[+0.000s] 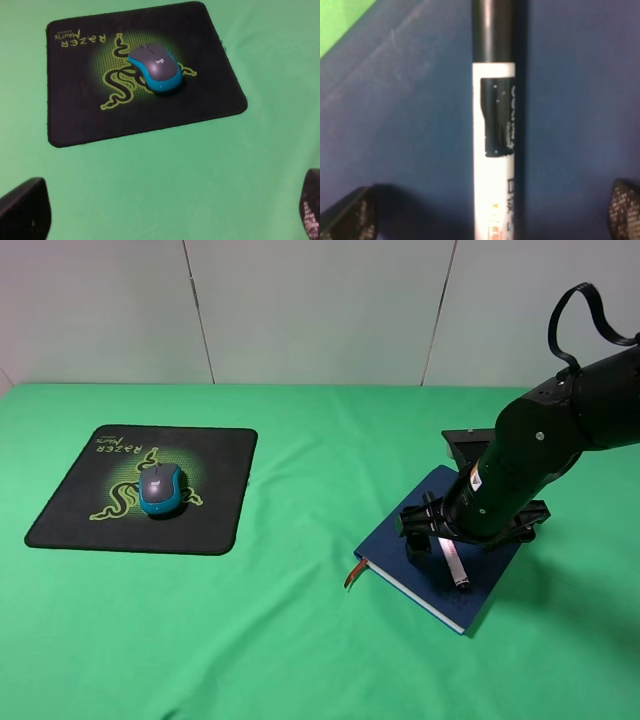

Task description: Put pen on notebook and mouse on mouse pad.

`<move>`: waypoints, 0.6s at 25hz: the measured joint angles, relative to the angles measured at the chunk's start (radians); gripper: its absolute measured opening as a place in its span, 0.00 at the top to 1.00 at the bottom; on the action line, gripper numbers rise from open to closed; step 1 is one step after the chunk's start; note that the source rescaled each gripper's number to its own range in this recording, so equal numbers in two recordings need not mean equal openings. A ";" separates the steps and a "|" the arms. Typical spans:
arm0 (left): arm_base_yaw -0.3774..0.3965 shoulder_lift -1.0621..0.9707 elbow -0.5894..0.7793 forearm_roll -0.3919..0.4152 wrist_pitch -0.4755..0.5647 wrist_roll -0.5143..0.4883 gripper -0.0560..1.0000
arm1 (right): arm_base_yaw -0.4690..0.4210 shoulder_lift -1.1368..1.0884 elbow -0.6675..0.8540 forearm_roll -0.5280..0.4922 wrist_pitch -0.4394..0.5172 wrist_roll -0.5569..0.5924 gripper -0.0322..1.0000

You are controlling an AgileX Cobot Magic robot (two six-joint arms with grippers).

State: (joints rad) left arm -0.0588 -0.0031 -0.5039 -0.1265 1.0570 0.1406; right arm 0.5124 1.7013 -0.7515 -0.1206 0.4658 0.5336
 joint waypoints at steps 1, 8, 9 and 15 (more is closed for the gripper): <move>0.000 0.000 0.000 0.000 0.000 0.000 0.00 | 0.000 -0.006 -0.001 0.000 0.011 0.000 0.00; 0.000 0.000 0.000 0.000 0.000 0.000 0.00 | 0.000 -0.159 -0.002 0.000 0.097 0.000 0.00; 0.000 0.000 0.000 0.000 0.000 0.000 0.00 | 0.000 -0.187 -0.002 0.000 0.115 -0.001 0.00; 0.000 0.000 0.000 0.000 0.000 0.000 0.00 | 0.000 -0.361 -0.002 0.000 0.266 -0.030 0.00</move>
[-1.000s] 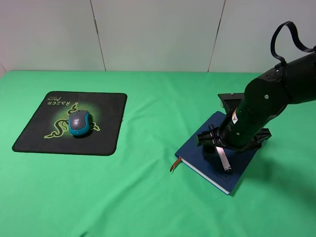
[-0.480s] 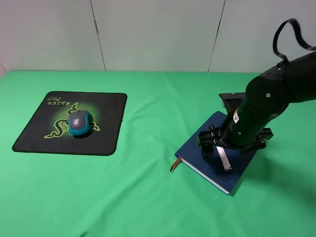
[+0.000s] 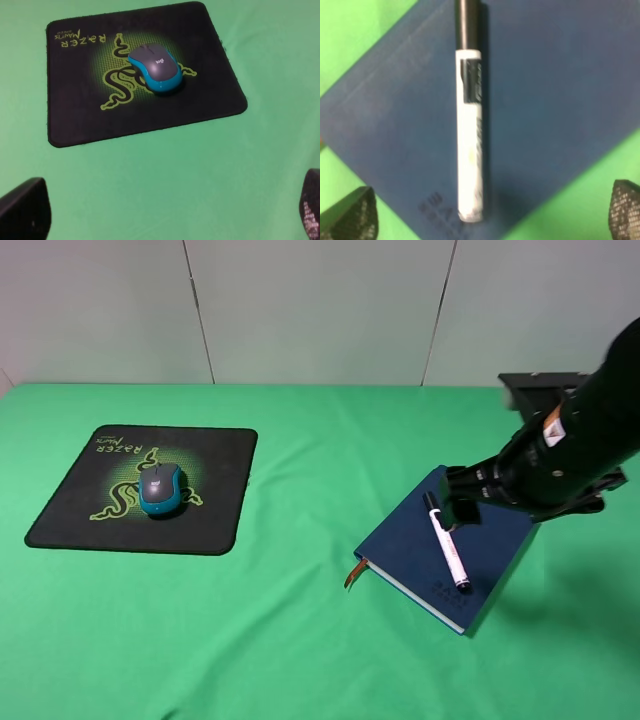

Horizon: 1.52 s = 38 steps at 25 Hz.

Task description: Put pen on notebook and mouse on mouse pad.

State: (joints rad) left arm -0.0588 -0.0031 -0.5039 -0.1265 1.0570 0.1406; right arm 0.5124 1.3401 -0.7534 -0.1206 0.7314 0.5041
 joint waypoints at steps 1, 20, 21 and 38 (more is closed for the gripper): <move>0.000 0.000 0.000 0.000 0.000 0.000 0.00 | 0.000 -0.032 0.000 0.000 0.023 -0.009 0.00; 0.000 0.000 0.000 0.000 0.000 0.000 0.00 | 0.000 -0.571 0.000 0.036 0.391 -0.258 0.00; 0.000 0.000 0.000 0.000 0.000 0.000 0.00 | 0.000 -0.598 0.000 0.042 0.412 -0.277 0.00; 0.000 0.000 0.000 0.000 0.000 0.000 0.00 | -0.159 -1.027 0.008 0.061 0.487 -0.421 0.00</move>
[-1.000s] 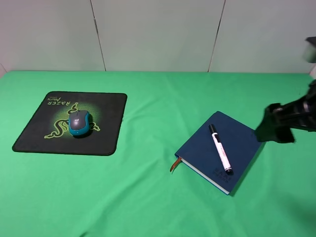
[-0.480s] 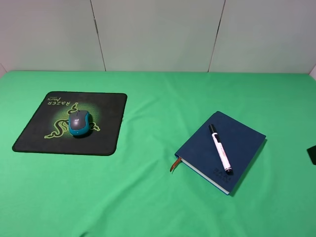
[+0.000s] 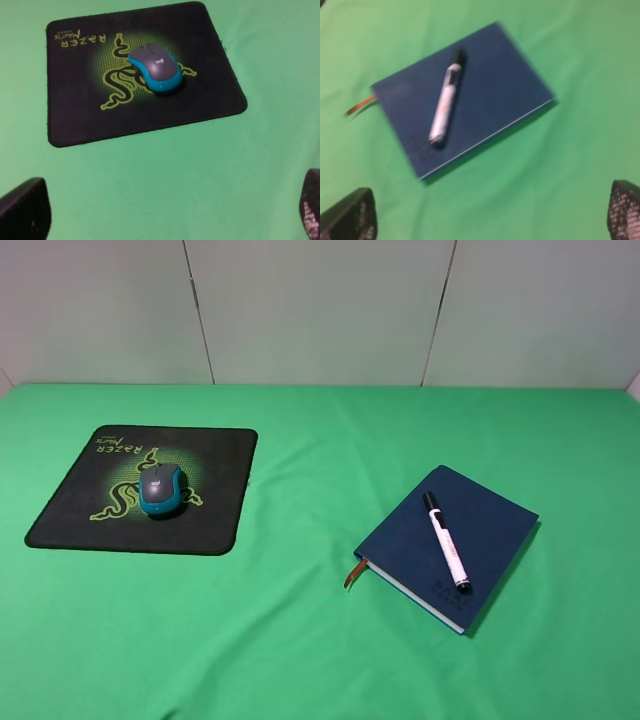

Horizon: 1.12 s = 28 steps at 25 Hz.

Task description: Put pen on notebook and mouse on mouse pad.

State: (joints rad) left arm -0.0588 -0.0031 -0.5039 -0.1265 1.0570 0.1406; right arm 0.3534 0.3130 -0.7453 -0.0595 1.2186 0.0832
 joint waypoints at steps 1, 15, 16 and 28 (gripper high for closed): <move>0.000 0.000 0.000 0.000 0.000 0.000 0.00 | -0.030 -0.028 0.007 -0.001 -0.003 -0.015 0.00; 0.000 0.000 0.000 0.000 0.000 0.000 0.00 | -0.325 -0.316 0.214 0.053 -0.111 -0.036 0.00; 0.000 0.000 0.000 0.000 0.000 0.000 0.00 | -0.326 -0.316 0.214 0.059 -0.114 -0.037 0.00; 0.000 0.000 0.000 0.000 0.000 0.000 0.00 | -0.329 -0.317 0.214 0.059 -0.124 -0.039 0.00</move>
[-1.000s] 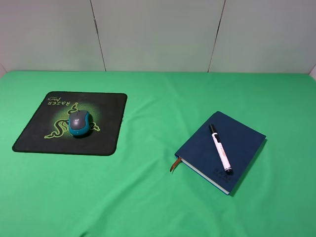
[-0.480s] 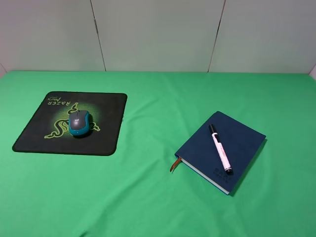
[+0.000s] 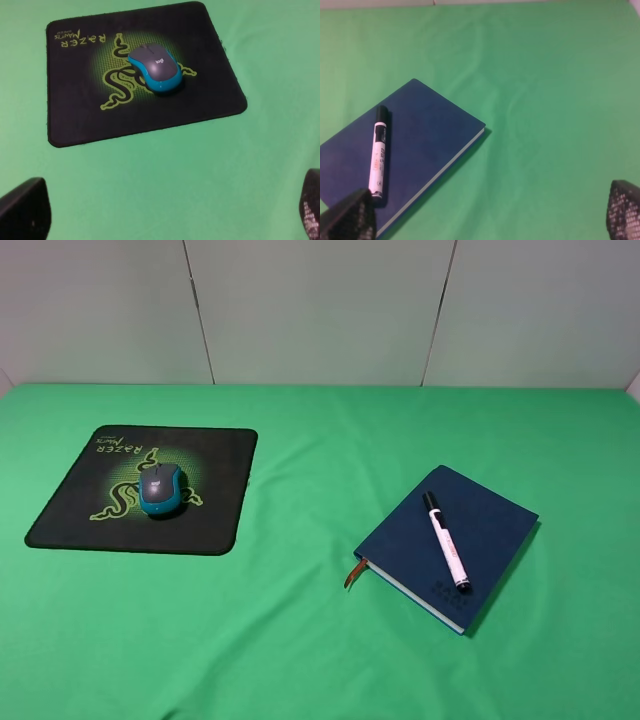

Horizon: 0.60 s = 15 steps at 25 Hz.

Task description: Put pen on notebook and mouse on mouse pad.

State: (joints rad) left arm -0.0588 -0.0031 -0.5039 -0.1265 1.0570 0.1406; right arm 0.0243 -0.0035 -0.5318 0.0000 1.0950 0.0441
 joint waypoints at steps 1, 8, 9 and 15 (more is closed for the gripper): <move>0.000 0.000 0.000 0.000 0.000 0.000 0.00 | 0.000 0.000 0.000 0.000 0.000 0.000 0.00; 0.000 0.000 0.000 0.000 0.000 0.000 0.00 | 0.000 0.000 0.000 0.000 0.000 -0.001 0.00; 0.000 0.000 0.000 0.000 0.000 0.000 0.00 | 0.000 0.000 0.000 0.000 0.000 -0.001 0.00; 0.000 0.000 0.000 0.000 0.000 0.000 0.00 | 0.000 0.000 0.000 0.000 0.000 -0.001 0.00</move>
State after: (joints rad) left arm -0.0588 -0.0031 -0.5039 -0.1265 1.0570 0.1406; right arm 0.0243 -0.0035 -0.5318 0.0000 1.0950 0.0434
